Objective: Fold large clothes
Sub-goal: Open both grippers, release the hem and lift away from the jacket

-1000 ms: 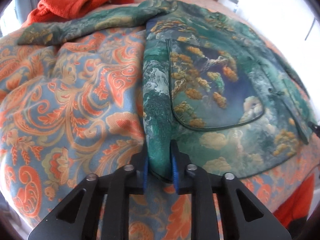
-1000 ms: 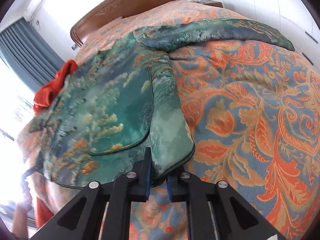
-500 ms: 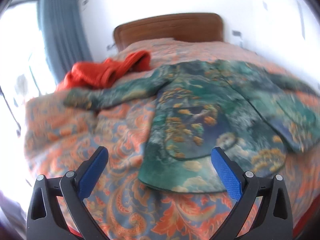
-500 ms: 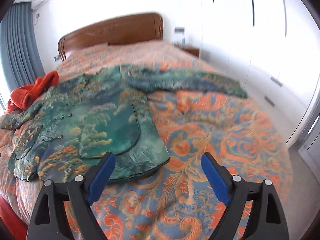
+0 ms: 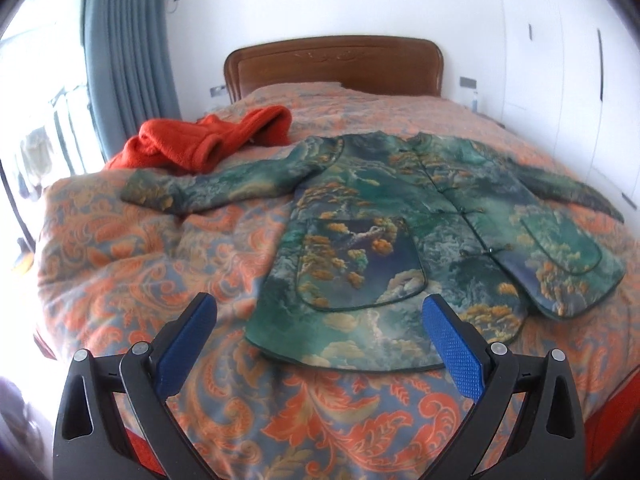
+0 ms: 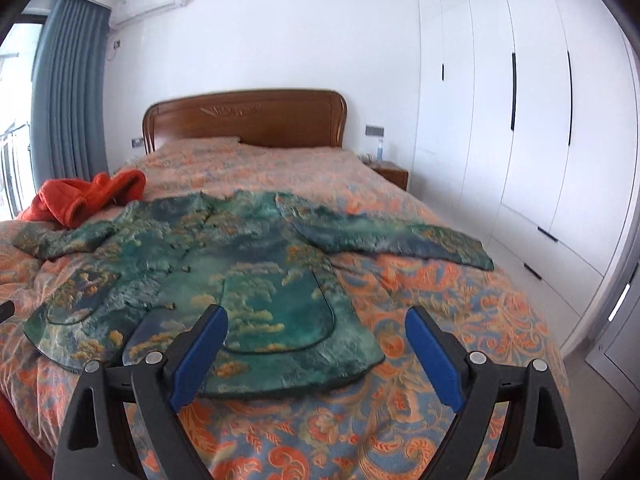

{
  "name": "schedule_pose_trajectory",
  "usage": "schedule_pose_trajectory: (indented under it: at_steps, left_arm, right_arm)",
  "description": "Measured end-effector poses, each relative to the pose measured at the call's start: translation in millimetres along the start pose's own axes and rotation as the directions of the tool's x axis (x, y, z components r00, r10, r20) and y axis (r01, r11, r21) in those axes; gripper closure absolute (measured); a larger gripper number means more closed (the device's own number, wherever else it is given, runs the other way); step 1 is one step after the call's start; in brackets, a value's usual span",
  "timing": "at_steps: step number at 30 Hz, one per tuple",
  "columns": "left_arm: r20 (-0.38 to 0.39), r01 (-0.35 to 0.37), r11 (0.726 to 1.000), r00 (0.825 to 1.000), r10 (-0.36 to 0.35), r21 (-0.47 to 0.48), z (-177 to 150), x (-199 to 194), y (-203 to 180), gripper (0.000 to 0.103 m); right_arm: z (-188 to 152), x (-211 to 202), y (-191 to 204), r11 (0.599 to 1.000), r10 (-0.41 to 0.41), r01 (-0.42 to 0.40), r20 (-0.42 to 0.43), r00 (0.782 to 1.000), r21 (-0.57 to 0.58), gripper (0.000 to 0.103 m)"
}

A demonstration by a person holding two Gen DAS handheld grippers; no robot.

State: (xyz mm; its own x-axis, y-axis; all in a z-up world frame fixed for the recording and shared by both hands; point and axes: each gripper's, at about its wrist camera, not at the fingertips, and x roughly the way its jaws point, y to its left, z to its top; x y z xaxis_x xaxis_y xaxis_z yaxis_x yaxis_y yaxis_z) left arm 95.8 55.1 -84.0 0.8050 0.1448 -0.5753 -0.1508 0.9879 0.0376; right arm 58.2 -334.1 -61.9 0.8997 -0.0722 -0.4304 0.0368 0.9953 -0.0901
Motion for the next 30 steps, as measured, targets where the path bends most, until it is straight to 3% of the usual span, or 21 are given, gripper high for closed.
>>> schedule_pose_trajectory:
  at_steps: [4, 9, 15, 20, 30]
  left_arm:
    - [-0.027, 0.087, 0.987, 0.995, -0.092, -0.138, -4.1, 1.6, 24.4, 0.001]
    - [-0.056, 0.083, 0.966, 0.993, -0.099, -0.243, -15.4, 7.0, 34.5, 0.001]
    - [-0.128, 0.064, 0.996, 0.989, -0.073, -0.069, -23.5, 16.0, 14.5, 0.001]
    - [-0.153, 0.131, 0.991, 0.980, -0.128, 0.007, -15.3, 14.5, 2.1, 0.001]
    - [-0.064, 0.120, 0.993, 0.991, -0.120, -0.003, 11.2, -8.9, -8.2, 0.001]
  right_arm:
    - [-1.1, 5.3, -0.4, 1.000, -0.003, 0.003, -0.015, 1.000, 0.014, 0.011]
    - [-9.8, 9.0, -9.9, 0.996, 0.001, 0.003, -0.051, 0.999, 0.085, 0.011]
    - [-17.7, 13.3, -19.0, 0.997, 0.006, 0.000, -0.085, 0.996, 0.080, 0.010]
    - [-14.4, 8.6, -28.3, 0.997, 0.005, 0.000, -0.067, 0.998, 0.076, 0.010]
    - [-12.0, 11.4, -24.8, 0.997, 0.013, -0.007, -0.083, 0.996, 0.077, 0.010]
